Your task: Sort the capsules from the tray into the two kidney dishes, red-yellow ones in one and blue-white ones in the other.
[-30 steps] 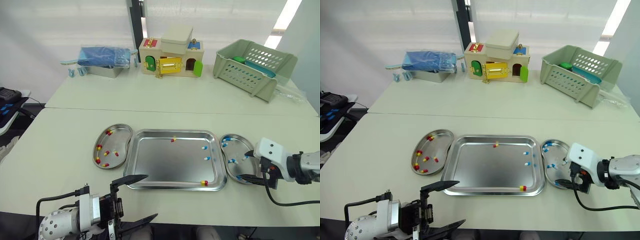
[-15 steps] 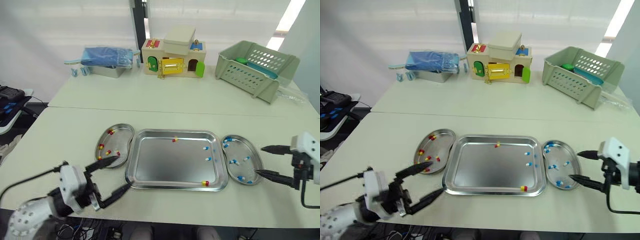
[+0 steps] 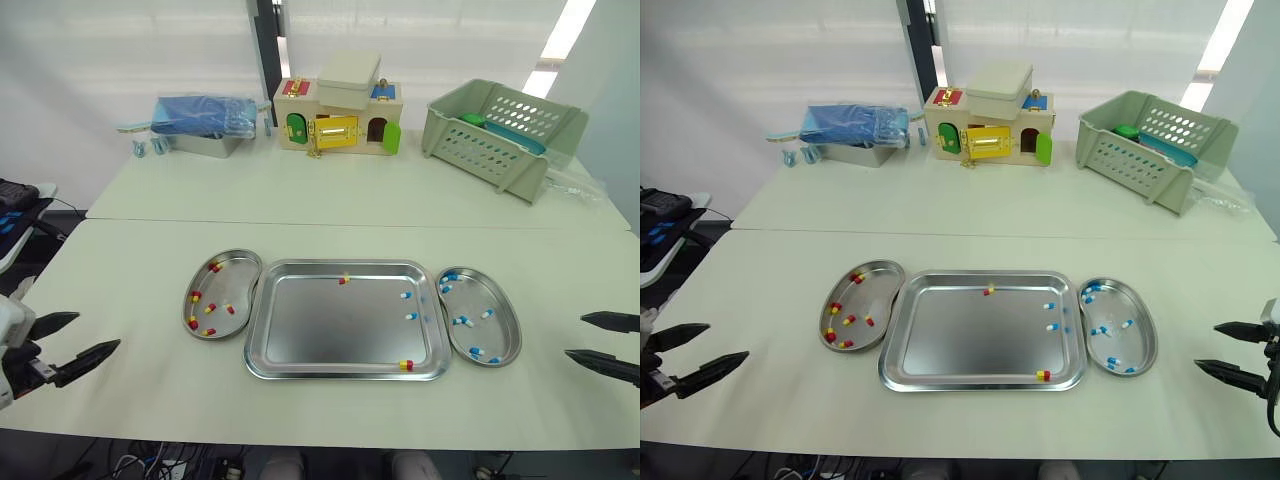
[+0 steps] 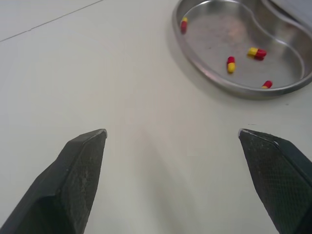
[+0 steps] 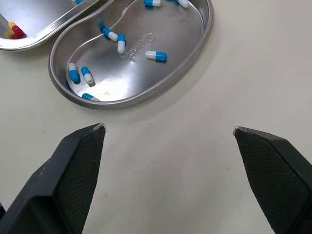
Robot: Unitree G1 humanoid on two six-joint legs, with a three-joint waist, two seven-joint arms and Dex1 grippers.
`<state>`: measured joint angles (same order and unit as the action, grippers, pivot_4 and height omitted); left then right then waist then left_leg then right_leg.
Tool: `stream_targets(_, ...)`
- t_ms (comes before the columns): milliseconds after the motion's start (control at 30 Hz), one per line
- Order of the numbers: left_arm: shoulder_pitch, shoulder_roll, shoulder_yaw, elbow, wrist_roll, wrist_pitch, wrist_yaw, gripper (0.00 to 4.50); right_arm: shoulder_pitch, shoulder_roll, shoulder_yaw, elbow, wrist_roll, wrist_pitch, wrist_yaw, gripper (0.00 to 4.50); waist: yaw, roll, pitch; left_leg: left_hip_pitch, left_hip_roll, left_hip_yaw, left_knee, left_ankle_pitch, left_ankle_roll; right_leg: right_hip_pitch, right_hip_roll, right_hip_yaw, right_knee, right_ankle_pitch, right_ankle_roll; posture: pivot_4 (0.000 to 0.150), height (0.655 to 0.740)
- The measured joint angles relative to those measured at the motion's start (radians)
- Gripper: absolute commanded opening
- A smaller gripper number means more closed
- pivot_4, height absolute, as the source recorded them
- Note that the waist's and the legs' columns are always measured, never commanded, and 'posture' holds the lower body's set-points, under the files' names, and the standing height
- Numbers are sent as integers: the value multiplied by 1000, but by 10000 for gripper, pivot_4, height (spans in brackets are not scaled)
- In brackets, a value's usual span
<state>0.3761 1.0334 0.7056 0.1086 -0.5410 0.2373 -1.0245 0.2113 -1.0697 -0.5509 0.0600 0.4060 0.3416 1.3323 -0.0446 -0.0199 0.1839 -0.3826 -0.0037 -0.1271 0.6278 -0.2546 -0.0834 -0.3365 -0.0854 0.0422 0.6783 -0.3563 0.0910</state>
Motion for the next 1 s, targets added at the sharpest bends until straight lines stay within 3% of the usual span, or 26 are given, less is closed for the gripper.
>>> stream_targets(233, -125, 11, -43, 147, 70, -78, -77, 45000, 10, 21, 3, -11, 3, -24, -11, 44456, 0, 0, 0, 0, 0, 0, 0, 0, 0, 0, 0, 0, 0, 0, 0, 1500, 7400)
stream_targets(467, -224, 8, -124, 199, 100, -122, -140, 45000, 167, 116, -39, -169, 47, -30, -6, 44456, 3, 0, 0, 0, 0, -1, -1, 0, 0, 0, 0, 0, 0, 0, 0, 1500, 7400)
stream_targets(700, -435, -10, -311, -27, 67, -19, -161, 45000, 348, 262, -51, -515, 126, -4, -61, 44456, 15, -1, 0, -1, 0, -2, 0, 0, 0, 0, 0, -1, 1, 0, 0, 1500, 7400)
stream_targets(833, -608, -27, -493, -178, 61, 117, -152, 45000, 441, 376, 42, -720, 124, -14, -140, 44456, 13, 0, 0, -2, 0, -2, 1, 0, 0, 0, 0, -2, 1, 0, 1, 1500, 7400)
stream_targets(1000, -814, -124, -702, -213, 88, 208, -148, 45000, 492, 506, 159, -807, 84, -88, -250, 44456, 2, 0, 0, -1, 0, -2, 1, 0, 0, 0, 1, -1, 2, 0, 1, 1500, 7400)
